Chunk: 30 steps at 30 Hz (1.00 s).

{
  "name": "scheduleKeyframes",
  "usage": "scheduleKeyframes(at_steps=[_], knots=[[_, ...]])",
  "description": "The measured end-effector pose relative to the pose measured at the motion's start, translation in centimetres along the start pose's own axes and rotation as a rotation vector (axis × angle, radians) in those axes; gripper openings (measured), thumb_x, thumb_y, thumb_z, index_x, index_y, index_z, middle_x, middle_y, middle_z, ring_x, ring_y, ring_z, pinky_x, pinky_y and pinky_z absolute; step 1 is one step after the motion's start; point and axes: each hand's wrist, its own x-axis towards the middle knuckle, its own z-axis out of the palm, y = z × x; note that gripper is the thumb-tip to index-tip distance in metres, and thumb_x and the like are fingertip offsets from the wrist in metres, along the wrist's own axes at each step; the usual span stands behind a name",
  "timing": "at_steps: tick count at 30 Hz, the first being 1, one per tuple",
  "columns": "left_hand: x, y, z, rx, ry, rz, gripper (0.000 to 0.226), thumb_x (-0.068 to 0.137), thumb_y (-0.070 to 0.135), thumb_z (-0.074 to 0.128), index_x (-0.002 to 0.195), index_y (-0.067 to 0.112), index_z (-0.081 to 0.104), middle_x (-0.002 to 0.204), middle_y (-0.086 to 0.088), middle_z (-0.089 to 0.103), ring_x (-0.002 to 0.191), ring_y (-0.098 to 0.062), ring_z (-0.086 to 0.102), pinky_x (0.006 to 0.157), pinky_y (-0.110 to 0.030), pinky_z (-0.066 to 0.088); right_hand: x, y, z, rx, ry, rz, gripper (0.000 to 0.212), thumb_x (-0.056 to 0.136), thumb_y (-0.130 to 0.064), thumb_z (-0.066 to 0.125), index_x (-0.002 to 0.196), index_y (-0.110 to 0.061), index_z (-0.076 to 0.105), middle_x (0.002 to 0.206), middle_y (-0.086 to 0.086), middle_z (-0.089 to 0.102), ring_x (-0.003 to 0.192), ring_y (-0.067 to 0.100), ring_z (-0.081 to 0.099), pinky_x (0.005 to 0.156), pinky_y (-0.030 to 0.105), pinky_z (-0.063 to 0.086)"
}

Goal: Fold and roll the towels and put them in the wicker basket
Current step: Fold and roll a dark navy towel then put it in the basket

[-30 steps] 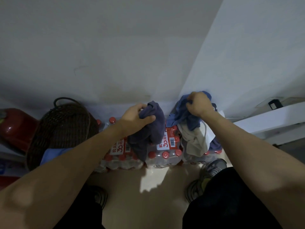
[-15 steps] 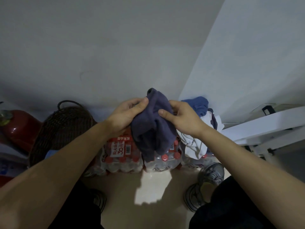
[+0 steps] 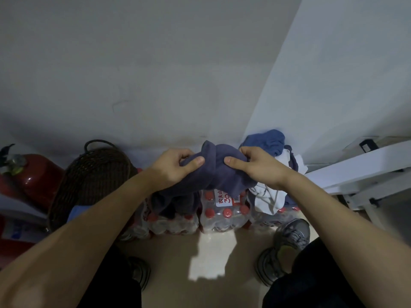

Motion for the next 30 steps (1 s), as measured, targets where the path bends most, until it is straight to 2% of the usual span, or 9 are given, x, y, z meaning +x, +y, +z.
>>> scheduleKeyframes(at_steps=[4, 7, 9, 11, 14, 17, 21, 26, 30], knots=[[0.0, -0.1, -0.5, 0.054, -0.246, -0.051, 0.042, 0.069, 0.047, 0.081, 0.097, 0.022, 0.063, 0.086, 0.008, 0.070, 0.076, 0.001, 0.065, 0.063, -0.013, 0.051, 0.5, 0.4, -0.1, -0.103, 0.119, -0.022, 0.035, 0.084, -0.043, 0.073, 0.079, -0.012, 0.057, 0.070, -0.003, 0.062, 0.065, 0.008, 0.058, 0.059, 0.020, 0.045], [0.3, -0.6, -0.2, 0.123, -0.266, -0.073, 0.023, 0.080, 0.032, 0.077, 0.081, 0.016, 0.061, 0.072, 0.006, 0.066, 0.060, -0.004, 0.060, 0.056, -0.018, 0.049, 0.9, 0.9, -0.7, 0.053, 0.186, 0.002, 0.035, 0.077, -0.036, 0.082, 0.080, -0.011, 0.059, 0.073, 0.000, 0.066, 0.069, 0.011, 0.063, 0.062, 0.028, 0.051], [0.6, -1.1, -0.2, 0.119, -0.216, -0.089, 0.028, 0.086, 0.026, 0.072, 0.066, 0.019, 0.055, 0.055, 0.011, 0.054, 0.049, -0.004, 0.048, 0.050, -0.017, 0.039, 1.0, 1.1, -1.2, 0.143, 0.208, 0.015, 0.038, 0.074, -0.033, 0.085, 0.087, -0.005, 0.062, 0.079, 0.004, 0.068, 0.072, 0.014, 0.064, 0.067, 0.032, 0.054], [0.7, -1.3, -0.2, 0.097, -0.165, -0.109, 0.029, 0.088, 0.021, 0.069, 0.065, 0.019, 0.052, 0.049, 0.014, 0.047, 0.047, -0.002, 0.042, 0.049, -0.017, 0.035, 1.0, 1.2, -1.6, 0.264, 0.230, 0.035, 0.035, 0.070, -0.027, 0.088, 0.087, -0.008, 0.064, 0.075, 0.000, 0.068, 0.070, 0.012, 0.065, 0.065, 0.026, 0.054], [0.9, -1.8, -0.7, 0.022, -0.087, -0.108, 0.017, 0.093, 0.007, 0.060, 0.078, 0.013, 0.058, 0.052, 0.014, 0.045, 0.049, 0.000, 0.039, 0.053, -0.022, 0.033, 1.1, 1.1, -2.2, 0.484, 0.284, 0.081, 0.030, 0.067, -0.025, 0.089, 0.081, -0.016, 0.064, 0.067, -0.004, 0.063, 0.064, 0.010, 0.061, 0.059, 0.021, 0.052], [0.9, -2.0, -1.1, -0.092, -0.010, -0.114, 0.012, 0.098, 0.008, 0.052, 0.100, 0.002, 0.062, 0.066, -0.011, 0.050, 0.062, -0.013, 0.047, 0.060, -0.030, 0.039, 1.3, 1.2, -2.9, 0.576, 0.355, 0.047, 0.025, 0.073, -0.017, 0.086, 0.079, -0.016, 0.062, 0.061, -0.008, 0.063, 0.057, 0.007, 0.060, 0.053, 0.017, 0.049], [0.9, -2.0, -1.3, -0.165, 0.151, -0.093, 0.015, 0.099, 0.013, 0.050, 0.089, 0.007, 0.059, 0.067, -0.011, 0.044, 0.061, -0.017, 0.046, 0.057, -0.030, 0.041, 1.3, 1.7, -3.5, 0.516, 0.428, 0.019, 0.020, 0.077, -0.007, 0.081, 0.079, -0.014, 0.062, 0.055, -0.012, 0.061, 0.057, 0.006, 0.059, 0.061, 0.020, 0.049], [1.3, -2.4, -2.1, -0.268, 0.343, -0.077, 0.017, 0.101, 0.009, 0.046, 0.104, -0.005, 0.056, 0.085, -0.021, 0.062, 0.076, -0.022, 0.058, 0.067, -0.034, 0.049, 1.2, 2.2, -4.6, 0.423, 0.474, 0.004, 0.022, 0.081, -0.001, 0.076, 0.072, -0.015, 0.061, 0.063, 0.001, 0.051, 0.062, 0.017, 0.049, 0.060, 0.029, 0.043], [1.5, -3.2, -2.8, -0.137, 0.378, -0.060, 0.019, 0.098, 0.016, 0.054, 0.088, 0.000, 0.059, 0.068, -0.011, 0.050, 0.065, -0.017, 0.047, 0.061, -0.032, 0.040, 1.3, 2.6, -5.2, 0.328, 0.560, -0.025, 0.018, 0.082, -0.006, 0.076, 0.076, -0.018, 0.064, 0.070, -0.002, 0.058, 0.062, 0.012, 0.054, 0.064, 0.024, 0.048]])
